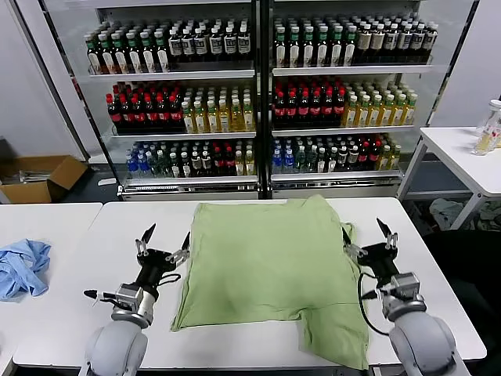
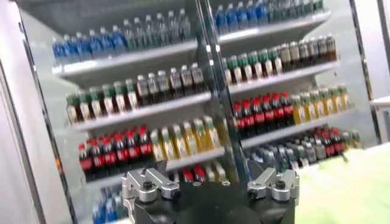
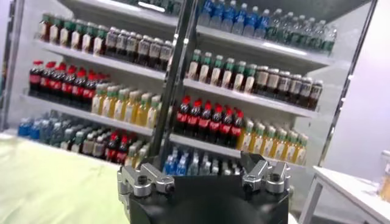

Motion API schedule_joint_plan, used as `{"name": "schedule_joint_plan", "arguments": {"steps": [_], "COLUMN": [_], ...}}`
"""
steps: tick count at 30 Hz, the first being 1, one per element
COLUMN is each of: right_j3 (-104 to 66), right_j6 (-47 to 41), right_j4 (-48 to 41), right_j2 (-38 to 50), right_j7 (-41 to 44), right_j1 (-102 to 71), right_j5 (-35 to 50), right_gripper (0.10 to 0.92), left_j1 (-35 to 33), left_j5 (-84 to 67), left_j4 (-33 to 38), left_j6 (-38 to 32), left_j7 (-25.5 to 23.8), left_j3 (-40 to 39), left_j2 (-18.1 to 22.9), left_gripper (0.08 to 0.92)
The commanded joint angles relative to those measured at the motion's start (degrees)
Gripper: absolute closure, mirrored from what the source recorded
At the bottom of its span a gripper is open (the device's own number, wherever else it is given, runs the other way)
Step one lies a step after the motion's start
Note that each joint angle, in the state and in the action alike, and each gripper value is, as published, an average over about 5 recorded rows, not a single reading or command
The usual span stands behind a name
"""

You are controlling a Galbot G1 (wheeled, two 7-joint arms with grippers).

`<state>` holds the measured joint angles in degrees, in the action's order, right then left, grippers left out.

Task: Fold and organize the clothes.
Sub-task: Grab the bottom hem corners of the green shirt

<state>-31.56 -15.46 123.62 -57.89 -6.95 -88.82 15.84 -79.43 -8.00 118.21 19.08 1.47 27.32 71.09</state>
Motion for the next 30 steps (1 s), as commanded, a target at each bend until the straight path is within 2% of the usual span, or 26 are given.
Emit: {"name": "schedule_joint_plan", "arguments": {"steps": [1,9,22,30], "right_j3": [-1.4,-1.0,0.6,1.4], "right_j6": [-0.8,1.8,2.6,2.6], "right_j4": [4.4,4.7,0.8,0.0], "right_j2": [3.2,3.3,1.0,0.5], "right_j7": [-1.5,-2.2,-3.3,-4.4], "right_j1": [-8.4,-19.2,-19.1,-18.7], "right_j5": [2.6,3.4,5.6,6.3], "right_gripper": [0.203,0.203,0.203,0.203], "left_j1": [-7.8,-11.6,-12.1,-12.8], "left_j5": [-6.4,-9.8,-10.9,-11.7], "left_j4": [5.1,7.1,3.2,3.3], "left_j6": [9.0,13.8,14.0,13.9], "left_j7": [3.0,5.7,7.7,9.0], "left_j3": [-0.7,-0.7,-2.1,-1.1], "left_j2": [-2.3,-4.3,-4.1,-3.9], "left_gripper": [0.177,0.177,0.177,0.177]}}
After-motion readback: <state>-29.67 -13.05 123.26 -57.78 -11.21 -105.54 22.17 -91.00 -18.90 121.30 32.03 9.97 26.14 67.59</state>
